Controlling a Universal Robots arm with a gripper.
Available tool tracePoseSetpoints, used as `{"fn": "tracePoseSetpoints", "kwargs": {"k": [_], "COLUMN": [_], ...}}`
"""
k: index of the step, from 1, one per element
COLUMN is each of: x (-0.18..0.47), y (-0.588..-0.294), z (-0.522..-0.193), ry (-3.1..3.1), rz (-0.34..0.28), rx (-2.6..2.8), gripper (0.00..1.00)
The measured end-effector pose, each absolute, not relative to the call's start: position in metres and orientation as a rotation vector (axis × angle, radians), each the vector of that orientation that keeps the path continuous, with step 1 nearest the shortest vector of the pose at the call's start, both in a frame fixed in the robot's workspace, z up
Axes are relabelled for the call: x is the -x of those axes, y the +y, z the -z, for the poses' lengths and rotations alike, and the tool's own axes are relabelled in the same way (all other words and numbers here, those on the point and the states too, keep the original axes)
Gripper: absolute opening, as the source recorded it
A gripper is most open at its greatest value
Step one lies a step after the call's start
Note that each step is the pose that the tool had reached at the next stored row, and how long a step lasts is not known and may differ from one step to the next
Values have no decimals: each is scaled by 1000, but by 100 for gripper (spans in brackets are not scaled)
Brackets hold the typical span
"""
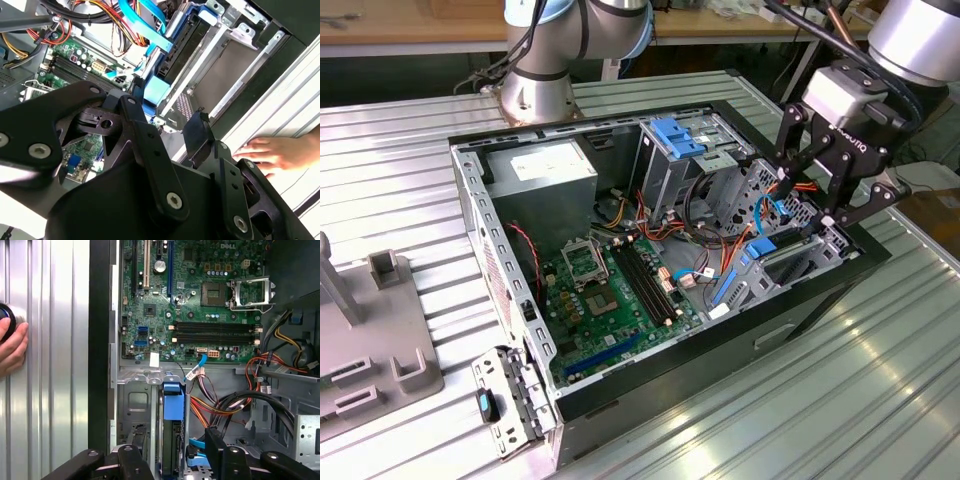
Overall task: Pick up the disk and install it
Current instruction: 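Insert the disk into the insertion slot, then insert the first disk wire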
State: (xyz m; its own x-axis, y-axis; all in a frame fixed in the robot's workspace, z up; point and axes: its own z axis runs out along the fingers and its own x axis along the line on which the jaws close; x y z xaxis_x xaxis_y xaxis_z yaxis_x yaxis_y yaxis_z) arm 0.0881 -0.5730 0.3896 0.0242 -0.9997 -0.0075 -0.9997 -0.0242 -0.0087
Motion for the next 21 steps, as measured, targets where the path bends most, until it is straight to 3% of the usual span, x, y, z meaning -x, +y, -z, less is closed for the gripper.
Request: {"fn": "tracePoseSetpoints", "kwargs": {"k": [21], "x": [-91], "y": [-563], "z": [-377], "ry": [2186], "rz": [1], "rx": [2240], "gripper": [58]}}
